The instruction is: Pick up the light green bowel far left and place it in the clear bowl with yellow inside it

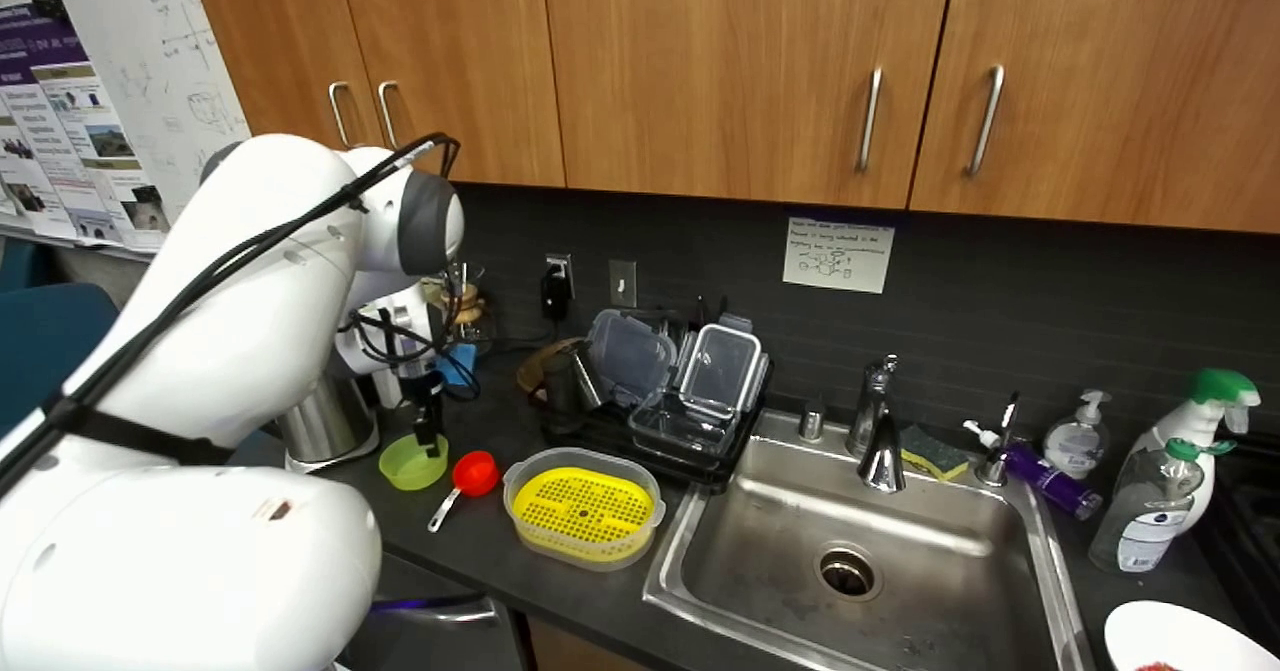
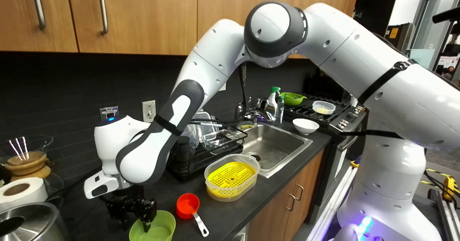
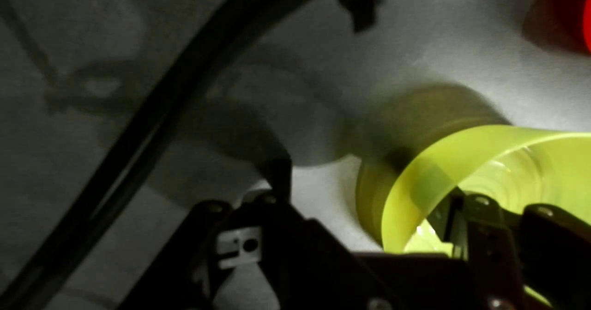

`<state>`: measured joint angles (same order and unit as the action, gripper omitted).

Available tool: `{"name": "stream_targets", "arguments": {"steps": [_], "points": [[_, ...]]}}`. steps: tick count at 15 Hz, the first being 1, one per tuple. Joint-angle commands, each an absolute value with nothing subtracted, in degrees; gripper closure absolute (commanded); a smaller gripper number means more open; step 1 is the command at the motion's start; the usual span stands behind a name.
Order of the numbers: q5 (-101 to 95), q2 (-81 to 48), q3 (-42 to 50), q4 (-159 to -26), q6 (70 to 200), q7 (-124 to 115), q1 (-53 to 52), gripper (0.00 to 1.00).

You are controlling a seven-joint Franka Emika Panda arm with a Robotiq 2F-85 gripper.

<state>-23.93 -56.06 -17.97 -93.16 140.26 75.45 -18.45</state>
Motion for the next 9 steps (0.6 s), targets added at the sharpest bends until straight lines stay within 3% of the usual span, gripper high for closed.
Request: {"name": "stream_targets", "arguments": {"steps": [1,6,9], "points": [[-22.3,-58.0,-18.3,-91.8,142.8,78.5,-17.6,0.64],[-22.2,-56.9,-18.2,-93.3,144.6,78.9,-17.7,1.00],[-23.7,-54.1,-17.2,-96.7,146.9,76.9,-19.1,0.98]]}}
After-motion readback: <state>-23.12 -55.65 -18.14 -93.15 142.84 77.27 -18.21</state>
